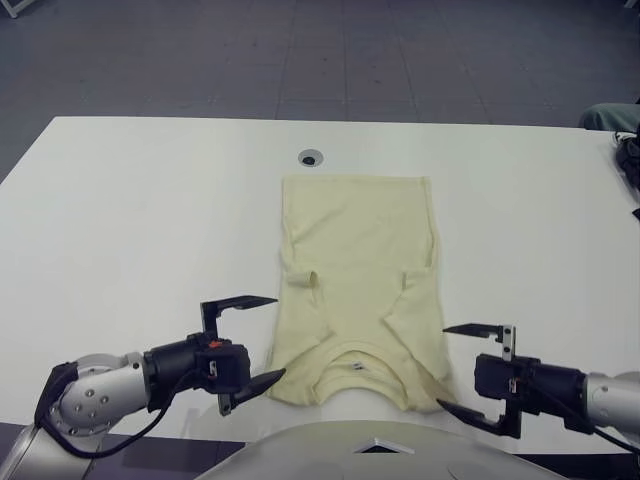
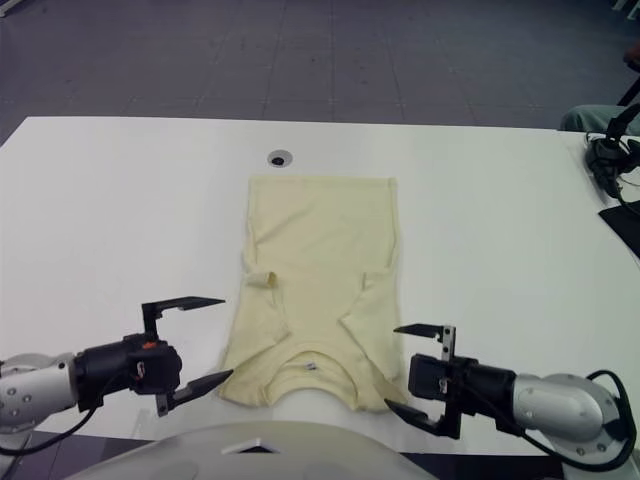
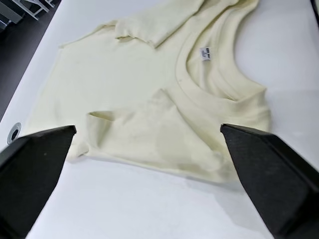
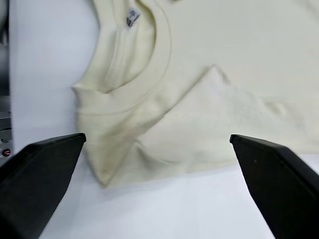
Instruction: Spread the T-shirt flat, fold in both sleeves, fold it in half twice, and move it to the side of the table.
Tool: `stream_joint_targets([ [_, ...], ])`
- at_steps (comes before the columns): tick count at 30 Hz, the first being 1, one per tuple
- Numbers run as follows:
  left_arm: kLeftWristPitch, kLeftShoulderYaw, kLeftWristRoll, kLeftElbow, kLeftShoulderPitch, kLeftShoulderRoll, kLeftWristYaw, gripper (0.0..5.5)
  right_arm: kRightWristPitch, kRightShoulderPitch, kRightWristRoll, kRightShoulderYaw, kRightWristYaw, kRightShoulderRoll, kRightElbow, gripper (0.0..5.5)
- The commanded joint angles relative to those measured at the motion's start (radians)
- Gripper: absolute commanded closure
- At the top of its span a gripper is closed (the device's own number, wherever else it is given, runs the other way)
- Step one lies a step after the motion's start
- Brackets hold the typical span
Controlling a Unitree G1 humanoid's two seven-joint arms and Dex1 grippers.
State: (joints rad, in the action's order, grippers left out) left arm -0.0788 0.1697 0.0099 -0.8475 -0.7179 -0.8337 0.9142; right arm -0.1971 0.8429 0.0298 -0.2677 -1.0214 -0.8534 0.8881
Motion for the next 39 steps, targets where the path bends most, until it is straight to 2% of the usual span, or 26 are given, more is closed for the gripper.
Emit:
stream_joint_targets([
  [1, -0.010, 0.025, 0.085, -0.076, -0.149, 0.036, -0.017, 0.10, 0.041, 0.070, 0.114, 0.006, 0.041, 0.012, 0.013, 0.11],
  [8, -0.025, -0.051, 0.234, -0.091, -0.292, 0.072, -0.037, 0.10, 0.050, 0.141, 0.228, 0.108, 0.079, 0.047, 0.058, 0.11],
  [14, 0.016, -0.135, 0.350, -0.052, -0.261, 0.103, -0.079, 0.10, 0.029, 0.128, 0.322, 0.198, 0.105, 0.049, 0.012, 0.11],
  [29, 0.182, -0.306, 0.482, 0.040, -0.045, 0.200, -0.145, 0.10, -0.095, 0.063, 0.362, 0.225, 0.140, 0.068, -0.030, 0.11],
  [33, 0.194, -0.341, 0.496, 0.057, -0.036, 0.185, -0.146, 0.10, -0.202, 0.032, 0.366, 0.245, 0.144, 0.091, 0.001, 0.11],
  [39, 0.183, -0.338, 0.497, 0.044, -0.063, 0.141, -0.139, 0.18, -0.253, 0.026, 0.365, 0.261, 0.140, 0.071, 0.016, 0.10],
])
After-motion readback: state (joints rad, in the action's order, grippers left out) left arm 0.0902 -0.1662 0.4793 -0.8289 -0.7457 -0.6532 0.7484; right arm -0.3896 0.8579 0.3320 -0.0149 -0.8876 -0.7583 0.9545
